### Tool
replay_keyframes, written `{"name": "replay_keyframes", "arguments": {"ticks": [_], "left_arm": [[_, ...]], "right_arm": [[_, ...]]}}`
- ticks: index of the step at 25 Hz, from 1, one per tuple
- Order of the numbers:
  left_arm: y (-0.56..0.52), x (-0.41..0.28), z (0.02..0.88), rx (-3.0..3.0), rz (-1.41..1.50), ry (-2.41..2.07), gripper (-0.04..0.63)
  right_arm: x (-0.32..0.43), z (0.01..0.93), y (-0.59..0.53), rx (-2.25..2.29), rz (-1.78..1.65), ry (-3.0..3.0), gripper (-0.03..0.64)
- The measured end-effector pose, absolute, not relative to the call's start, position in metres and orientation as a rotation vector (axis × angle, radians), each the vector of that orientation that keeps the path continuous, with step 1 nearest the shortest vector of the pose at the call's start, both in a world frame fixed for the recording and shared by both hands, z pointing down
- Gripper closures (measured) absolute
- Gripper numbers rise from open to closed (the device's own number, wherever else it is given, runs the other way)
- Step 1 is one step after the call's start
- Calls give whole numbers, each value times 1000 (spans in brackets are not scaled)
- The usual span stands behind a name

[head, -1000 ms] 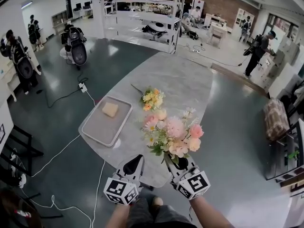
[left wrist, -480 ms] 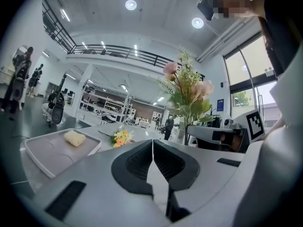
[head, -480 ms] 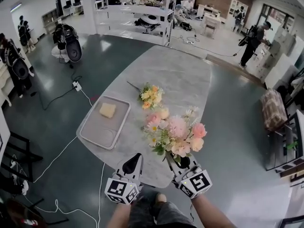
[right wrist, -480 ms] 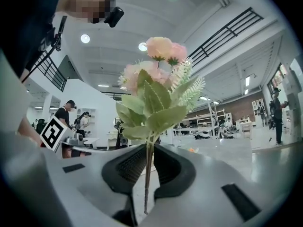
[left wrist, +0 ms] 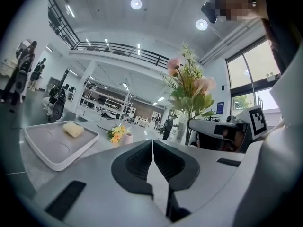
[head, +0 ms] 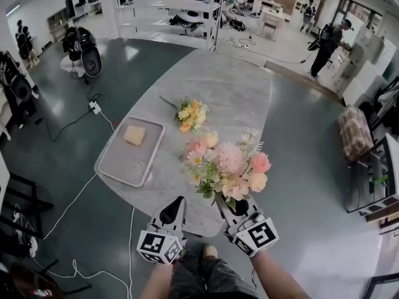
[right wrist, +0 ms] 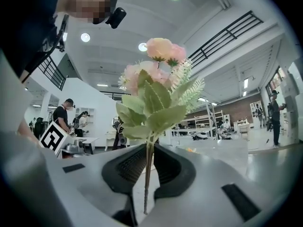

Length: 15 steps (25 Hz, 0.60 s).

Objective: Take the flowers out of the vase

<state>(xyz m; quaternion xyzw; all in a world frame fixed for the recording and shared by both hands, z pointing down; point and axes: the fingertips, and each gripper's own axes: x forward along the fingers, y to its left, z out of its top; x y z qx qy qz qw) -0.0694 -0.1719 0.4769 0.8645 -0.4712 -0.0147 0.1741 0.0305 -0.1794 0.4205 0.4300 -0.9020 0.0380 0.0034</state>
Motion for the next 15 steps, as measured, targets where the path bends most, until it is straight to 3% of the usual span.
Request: {"name": "replay_keyframes", "arguments": {"ticks": [15], "left_arm": [[-180,-55,473,2525,5,-1219,578]], "right_arm": [[29,412,-173,1420,114,-2803,558]]}}
